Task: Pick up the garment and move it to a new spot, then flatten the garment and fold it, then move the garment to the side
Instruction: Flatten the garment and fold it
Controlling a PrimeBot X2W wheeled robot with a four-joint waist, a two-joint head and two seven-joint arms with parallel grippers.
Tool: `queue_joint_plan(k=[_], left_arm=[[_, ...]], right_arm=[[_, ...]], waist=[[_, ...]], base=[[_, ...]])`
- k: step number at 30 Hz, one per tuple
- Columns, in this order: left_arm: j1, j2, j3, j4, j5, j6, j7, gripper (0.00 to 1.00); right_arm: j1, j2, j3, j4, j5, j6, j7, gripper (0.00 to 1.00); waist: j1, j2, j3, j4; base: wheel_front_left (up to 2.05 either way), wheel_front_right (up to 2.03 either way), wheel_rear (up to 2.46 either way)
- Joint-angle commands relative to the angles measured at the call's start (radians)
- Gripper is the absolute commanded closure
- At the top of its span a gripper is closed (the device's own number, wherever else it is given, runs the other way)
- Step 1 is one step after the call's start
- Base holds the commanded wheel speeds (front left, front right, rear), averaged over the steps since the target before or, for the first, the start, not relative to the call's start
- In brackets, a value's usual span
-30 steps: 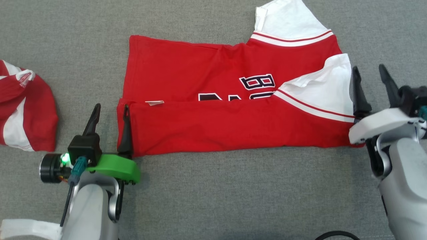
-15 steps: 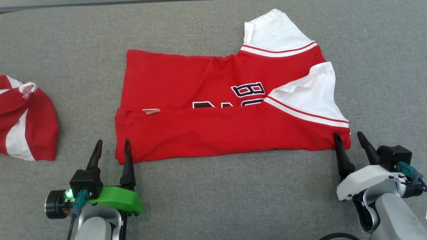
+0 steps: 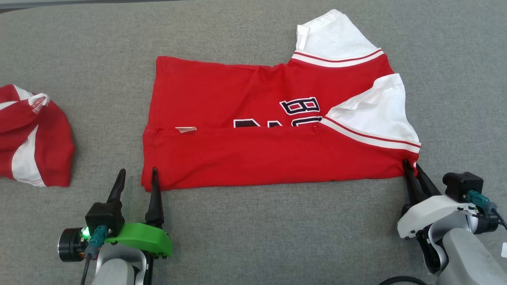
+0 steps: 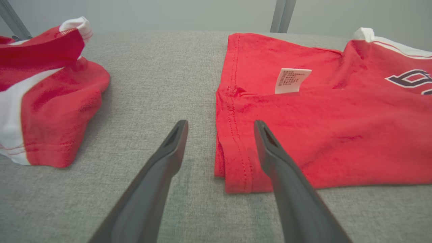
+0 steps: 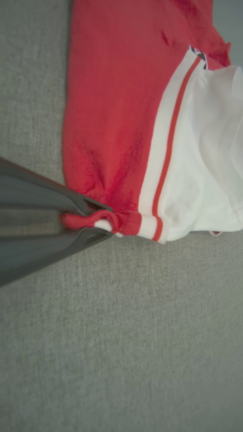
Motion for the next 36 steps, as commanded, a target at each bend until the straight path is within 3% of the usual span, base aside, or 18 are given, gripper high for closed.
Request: queue_joint_plan(k=[1,13,14,16,24,36], left_arm=[[-0.001,0.002,-0.002,0.013,-0.016,-0.004,0.0,0.0],[-0.026,0.002,-0.014,0.085,-0.066,-0.028,0.0,0.0],[-0.029,0.002,-0.016,0.091,-0.069,-0.034,0.0,0.25],[-0.034,0.002,-0.026,0.106,-0.08,-0.046,0.0,1.0],[-0.003,0.003,-0.005,0.126,-0.099,-0.062,0.0,1.0],[0.176,0.004,0.041,0.156,-0.052,-0.083,0.0,1.0]], right_arm=[[0.0,-0.012,-0.01,-0.006,0.009,-0.003,0.005,1.0],[-0.009,-0.015,0.002,-0.066,0.001,-0.002,0.002,1.0],[-0.008,-0.014,0.002,-0.068,0.0,-0.002,0.002,1.0],[-0.009,-0.016,0.002,-0.071,-0.001,-0.002,0.002,1.0],[0.026,-0.005,-0.006,-0.054,-0.001,-0.002,0.002,1.0],[0.156,0.008,0.001,-0.001,0.023,-0.003,0.002,1.0]], waist=[[0.0,0.0002,0.002,-0.004],[0.0,0.0002,0.02,-0.026],[0.0,0.0002,0.02,-0.028],[0.0,0.0002,0.021,-0.03],[0.0,0.0002,-0.031,-0.032],[0.0,0.0002,-0.231,-0.031]], base=[[0.0,0.0,0.0],[0.0,0.0,0.0],[0.0,0.0,0.0],[0.0,0.0,0.0],[0.0,0.0,0.0],[0.0,0.0,0.0]])
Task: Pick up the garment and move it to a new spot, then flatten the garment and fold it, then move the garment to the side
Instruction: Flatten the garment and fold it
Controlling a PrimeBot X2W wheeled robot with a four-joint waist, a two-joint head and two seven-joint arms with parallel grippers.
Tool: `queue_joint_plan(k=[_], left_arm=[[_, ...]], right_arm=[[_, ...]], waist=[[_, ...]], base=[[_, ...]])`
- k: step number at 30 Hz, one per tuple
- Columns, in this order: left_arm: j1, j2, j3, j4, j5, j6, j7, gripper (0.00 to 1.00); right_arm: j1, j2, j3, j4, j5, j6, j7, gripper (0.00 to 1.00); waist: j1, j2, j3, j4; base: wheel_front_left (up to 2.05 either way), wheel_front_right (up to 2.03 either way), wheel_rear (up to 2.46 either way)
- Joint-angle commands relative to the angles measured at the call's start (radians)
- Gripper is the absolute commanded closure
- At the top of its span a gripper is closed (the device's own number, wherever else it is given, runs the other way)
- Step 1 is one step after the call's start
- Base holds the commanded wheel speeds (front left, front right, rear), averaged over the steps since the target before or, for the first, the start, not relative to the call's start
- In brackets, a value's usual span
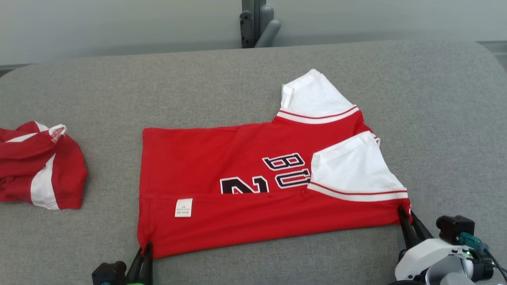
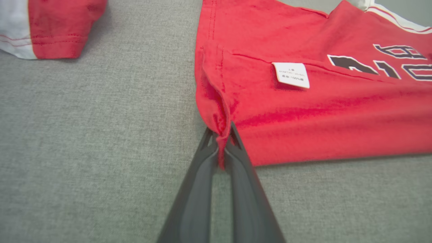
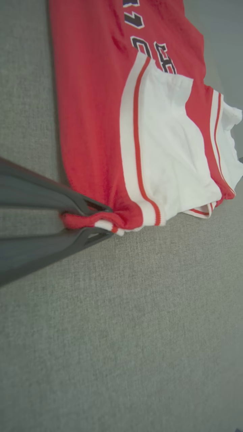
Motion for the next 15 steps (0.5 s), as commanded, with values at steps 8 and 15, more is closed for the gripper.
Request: queue_joint_plan(k=[8,15], left_arm=[[0.09,0.006,0.0,0.017,0.0,0.0,0.0,1.0],[0.052,0.006,-0.007,-0.004,-0.007,0.019,0.0,0.0]], right_arm=[[0.119,-0.01,0.015,-0.01,0.042,-0.002,-0.002,1.0],[0.08,-0.009,-0.015,-0.045,0.022,-0.002,-0.002,0.0]], waist=[[0.0,0.0002,-0.096,0.006],[0.0,0.0002,-0.055,0.009]], base=[[0.0,0.0,0.0],[0.0,0.0,0.0]])
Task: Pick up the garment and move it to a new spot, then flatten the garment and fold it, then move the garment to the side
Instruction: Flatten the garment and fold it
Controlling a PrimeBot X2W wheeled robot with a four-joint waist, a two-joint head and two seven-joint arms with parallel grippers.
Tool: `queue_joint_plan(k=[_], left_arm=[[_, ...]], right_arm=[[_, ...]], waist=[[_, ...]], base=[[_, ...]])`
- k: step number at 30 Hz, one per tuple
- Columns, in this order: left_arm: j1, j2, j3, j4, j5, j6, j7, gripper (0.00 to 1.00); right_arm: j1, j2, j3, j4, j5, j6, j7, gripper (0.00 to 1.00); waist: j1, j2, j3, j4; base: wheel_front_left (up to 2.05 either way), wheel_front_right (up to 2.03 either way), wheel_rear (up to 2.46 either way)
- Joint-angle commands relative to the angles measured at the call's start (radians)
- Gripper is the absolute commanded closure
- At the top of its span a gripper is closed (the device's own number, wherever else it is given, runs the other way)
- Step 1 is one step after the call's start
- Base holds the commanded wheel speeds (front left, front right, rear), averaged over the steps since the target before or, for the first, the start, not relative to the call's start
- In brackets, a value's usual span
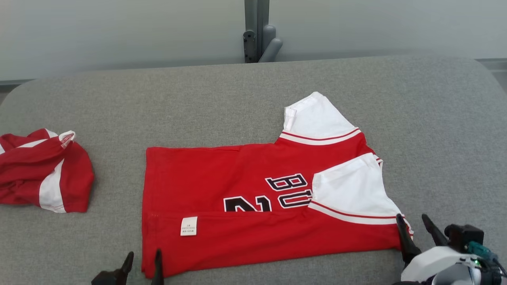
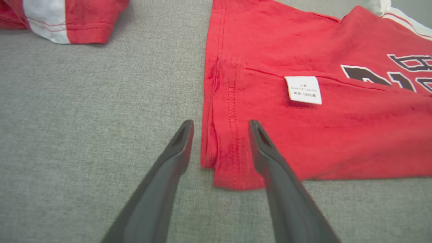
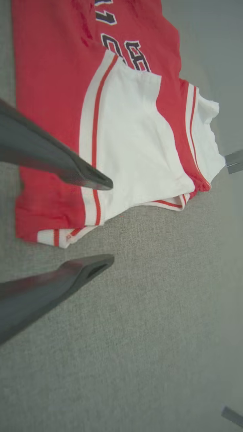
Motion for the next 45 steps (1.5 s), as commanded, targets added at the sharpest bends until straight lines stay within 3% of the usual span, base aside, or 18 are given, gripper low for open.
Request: queue_joint_plan(k=[1,10,21,32,33,34,35,36,37,38,39,45], left_arm=[[-0.026,0.005,-0.001,-0.009,-0.004,0.001,0.0,0.0],[-0.237,0.006,0.044,-0.026,0.069,-0.015,0.0,0.0],[-0.52,0.045,0.058,0.154,0.091,-0.036,0.0,0.0],[-0.648,0.057,0.035,0.295,0.086,-0.042,0.0,0.0],[-0.655,0.056,0.035,0.299,0.083,-0.043,0.0,0.08],[-0.661,0.054,0.032,0.305,0.081,-0.043,0.0,0.34],[-0.667,0.051,0.029,0.31,0.078,-0.043,0.0,0.52],[-0.672,0.049,0.024,0.316,0.078,-0.043,0.0,0.57],[-0.676,0.048,0.02,0.32,0.077,-0.044,0.0,0.69],[-0.682,0.047,0.017,0.323,0.075,-0.044,0.001,0.9],[-0.688,0.046,0.014,0.325,0.076,-0.043,0.001,1.0],[-0.713,0.039,-0.02,0.301,0.077,-0.044,0.0,1.0]], right_arm=[[-0.017,-0.007,-0.003,-0.009,-0.007,-0.002,-0.002,0.0],[-0.194,-0.004,-0.006,-0.067,-0.057,-0.002,-0.002,0.0],[-0.363,-0.002,0.08,-0.058,-0.063,-0.002,-0.002,0.0],[-0.463,-0.017,0.152,-0.058,-0.047,-0.002,-0.002,0.0],[-0.476,-0.02,0.16,-0.058,-0.045,-0.002,-0.002,0.0],[-0.489,-0.021,0.169,-0.056,-0.044,-0.002,-0.002,0.0],[-0.503,-0.025,0.179,-0.054,-0.045,-0.002,-0.002,0.0],[-0.521,-0.032,0.189,-0.05,-0.045,-0.002,-0.002,0.0],[-0.54,-0.04,0.2,-0.043,-0.043,-0.002,-0.002,0.0],[-0.563,-0.048,0.209,-0.037,-0.042,-0.002,-0.002,0.0],[-0.588,-0.054,0.22,-0.024,-0.037,-0.002,-0.002,0.0],[-0.738,-0.088,0.289,0.099,-0.004,-0.002,0.037,0.0]], waist=[[0.0,-0.0001,0.024,0.003],[0.0,-0.0001,0.157,0.007],[0.0,-0.0001,0.268,-0.016],[0.0,-0.0001,0.325,-0.015],[0.0,-0.0001,0.329,-0.014],[0.0,-0.0001,0.333,-0.012],[0.0,-0.0001,0.336,-0.009],[0.0,-0.0001,0.34,-0.007],[0.0,-0.0001,0.344,-0.005],[0.0,-0.0001,0.348,-0.002],[0.0,-0.0001,0.352,0.002],[0.0,-0.0001,0.375,0.032]], base=[[0.0,0.0,0.0],[0.0,0.0,0.0],[0.0,0.0,0.0],[0.0,0.0,0.0],[0.0,0.0,0.0],[0.0,0.0,0.0],[0.0,0.0,0.0],[0.0,0.0,0.0],[0.0,0.0,0.0],[0.0,0.0,0.0],[0.0,0.0,0.0],[0.0,0.0,0.0]])
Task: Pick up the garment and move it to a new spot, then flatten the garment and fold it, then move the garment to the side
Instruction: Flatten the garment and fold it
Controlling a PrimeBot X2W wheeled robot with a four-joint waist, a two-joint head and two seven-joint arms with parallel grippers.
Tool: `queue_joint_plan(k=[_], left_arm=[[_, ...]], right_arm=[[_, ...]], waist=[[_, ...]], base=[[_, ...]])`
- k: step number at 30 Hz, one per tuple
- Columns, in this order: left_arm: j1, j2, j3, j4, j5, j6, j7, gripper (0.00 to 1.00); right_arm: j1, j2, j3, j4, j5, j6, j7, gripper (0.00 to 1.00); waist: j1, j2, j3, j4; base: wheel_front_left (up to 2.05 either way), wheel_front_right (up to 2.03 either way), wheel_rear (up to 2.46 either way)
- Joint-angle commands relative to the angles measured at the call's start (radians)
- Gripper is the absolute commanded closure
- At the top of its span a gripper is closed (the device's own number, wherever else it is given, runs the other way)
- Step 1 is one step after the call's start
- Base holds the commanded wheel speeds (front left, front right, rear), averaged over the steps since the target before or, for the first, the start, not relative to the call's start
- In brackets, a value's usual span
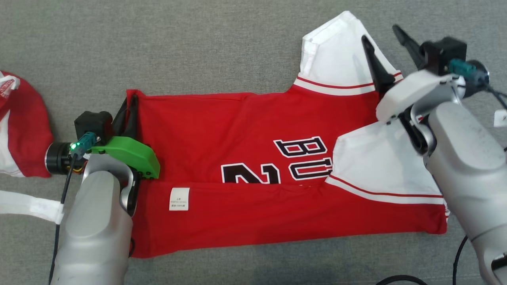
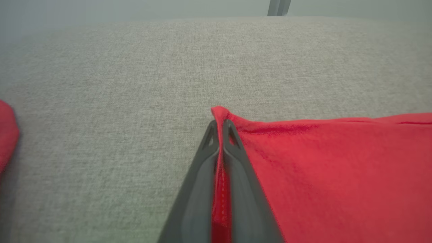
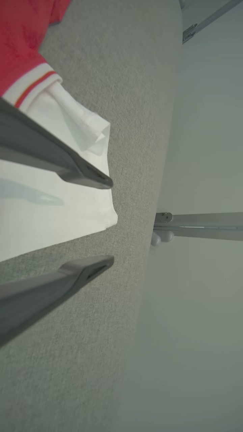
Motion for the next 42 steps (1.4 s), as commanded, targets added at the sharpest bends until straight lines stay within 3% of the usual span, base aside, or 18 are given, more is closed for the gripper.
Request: queue_joint_plan(k=[1,8,15,16,18,30,42], left_arm=[[-0.018,-0.002,-0.004,-0.007,-0.003,-0.002,0.001,1.0],[-0.033,-0.026,-0.076,-0.047,-0.028,-0.002,0.001,1.0],[-0.043,-0.033,-0.143,-0.068,-0.06,-0.003,0.001,1.0],[-0.044,-0.034,-0.148,-0.07,-0.065,-0.003,0.001,1.0],[-0.045,-0.034,-0.15,-0.075,-0.068,-0.003,0.001,1.0],[0.008,-0.024,-0.087,-0.094,-0.032,-0.001,0.001,1.0],[0.138,0.006,-0.053,-0.132,-0.02,-0.001,0.001,1.0]], right_arm=[[-0.042,-0.01,0.006,0.019,0.009,-0.002,0.011,0.0],[-0.249,-0.041,0.061,0.217,0.07,-0.002,0.193,0.0],[-0.356,-0.042,0.09,0.386,0.119,-0.002,0.373,0.0],[-0.362,-0.038,0.095,0.4,0.126,-0.002,0.391,0.2],[-0.368,-0.034,0.111,0.406,0.135,-0.001,0.396,1.0],[-0.352,-0.044,0.156,0.394,0.2,-0.002,0.197,1.0],[-0.171,-0.061,0.224,0.27,0.371,-0.002,0.056,1.0]], waist=[[-0.0001,-0.0002,0.017,0.022],[-0.0001,-0.0002,0.059,0.102],[-0.0001,-0.0002,0.087,0.152],[-0.0001,-0.0002,0.089,0.153],[-0.0001,-0.0002,0.09,0.152],[-0.0001,-0.0002,0.004,0.08],[-0.0001,-0.0002,-0.171,0.01]], base=[[0.0,0.0,0.0],[0.0,0.0,0.0],[0.0,0.0,0.0],[0.0,0.0,0.0],[0.0,0.0,0.0],[0.0,0.0,0.0],[0.0,0.0,0.0]])
